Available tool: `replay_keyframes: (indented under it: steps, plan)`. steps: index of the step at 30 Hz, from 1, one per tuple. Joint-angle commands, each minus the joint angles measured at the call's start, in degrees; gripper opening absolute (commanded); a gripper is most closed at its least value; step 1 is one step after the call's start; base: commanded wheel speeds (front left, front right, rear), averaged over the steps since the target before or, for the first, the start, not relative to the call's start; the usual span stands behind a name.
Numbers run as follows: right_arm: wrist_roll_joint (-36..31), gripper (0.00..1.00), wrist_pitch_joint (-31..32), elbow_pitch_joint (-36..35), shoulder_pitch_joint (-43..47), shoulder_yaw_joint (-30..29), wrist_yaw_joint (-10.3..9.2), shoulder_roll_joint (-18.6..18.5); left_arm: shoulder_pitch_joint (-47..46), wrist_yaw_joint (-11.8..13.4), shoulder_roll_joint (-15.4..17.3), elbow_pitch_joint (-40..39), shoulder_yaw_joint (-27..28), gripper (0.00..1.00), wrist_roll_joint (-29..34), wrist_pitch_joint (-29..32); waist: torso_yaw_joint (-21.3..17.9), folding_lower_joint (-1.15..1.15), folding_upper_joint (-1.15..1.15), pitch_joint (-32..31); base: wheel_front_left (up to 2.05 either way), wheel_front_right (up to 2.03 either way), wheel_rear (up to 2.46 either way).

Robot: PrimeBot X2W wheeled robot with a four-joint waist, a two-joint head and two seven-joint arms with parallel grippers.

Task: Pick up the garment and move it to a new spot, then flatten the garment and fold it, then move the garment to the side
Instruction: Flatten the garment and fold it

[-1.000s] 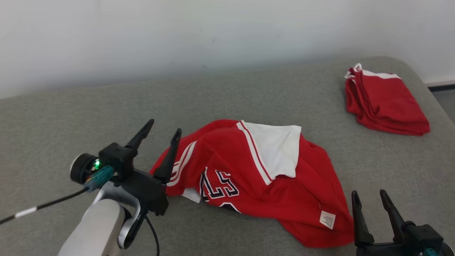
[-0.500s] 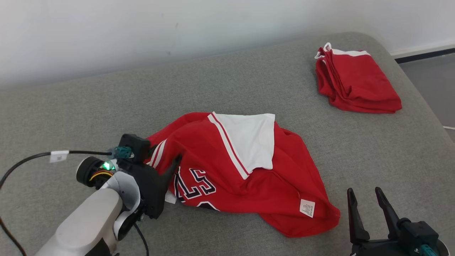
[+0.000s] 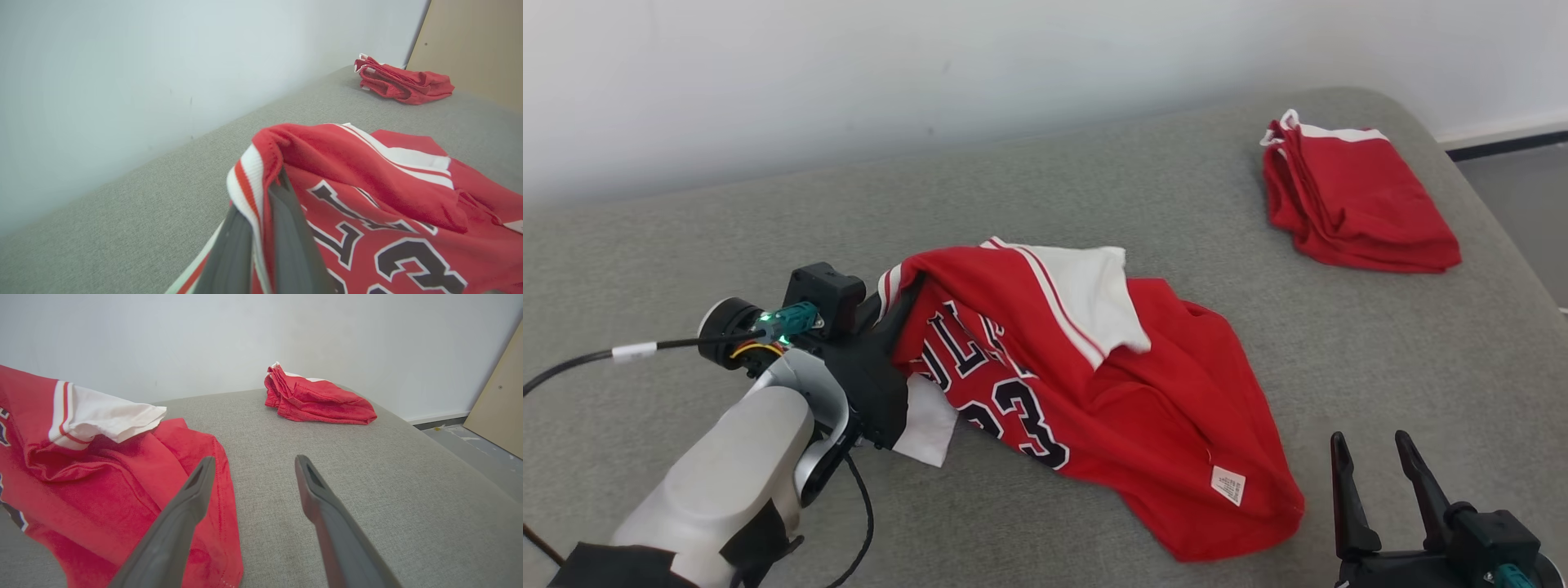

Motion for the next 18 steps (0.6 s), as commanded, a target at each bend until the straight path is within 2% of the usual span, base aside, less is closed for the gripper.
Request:
replay_keyframes:
  steps: [1, 5, 12, 13, 18]
  plan:
    - [-0.22, 1.00, 0.01, -0.21, 0.56, -0.17, -0.15, 0.05, -0.04, 0.13, -0.10, 0.07, -0.06, 0.00, 0.75, -1.21, 1.97, 0.00, -0.01, -1.19, 0.00, 0.00, 0.00]
    - [-0.19, 1.00, 0.26, -0.33, 1.26, -0.18, -0.15, 0.03, 3.03, 0.91, 0.83, -2.77, 0.77, 0.00, 1.47, -4.28, 4.42, 0.00, -0.01, -2.42, 0.00, 0.00, 0.00]
    - [-0.18, 1.00, 0.59, -0.75, 2.49, -0.87, -0.15, 0.04, 17.33, 6.00, 4.29, -15.67, 4.60, 0.00, 1.11, -5.43, 7.92, 0.00, -0.01, -3.65, 0.00, 0.00, 0.00]
    - [-0.18, 1.00, 0.59, -0.75, 2.49, -0.87, -0.15, 0.04, 17.33, 6.00, 4.29, -15.67, 4.60, 0.00, 1.11, -5.43, 7.92, 0.00, -0.01, -3.65, 0.00, 0.00, 0.00]
    - [-0.19, 1.00, 1.06, -1.35, 2.95, -0.76, -0.15, 0.04, 29.54, 8.87, 4.84, -21.92, 8.78, 0.00, 0.90, -5.38, 9.26, 0.00, -0.01, -3.72, 0.00, 0.00, 0.00]
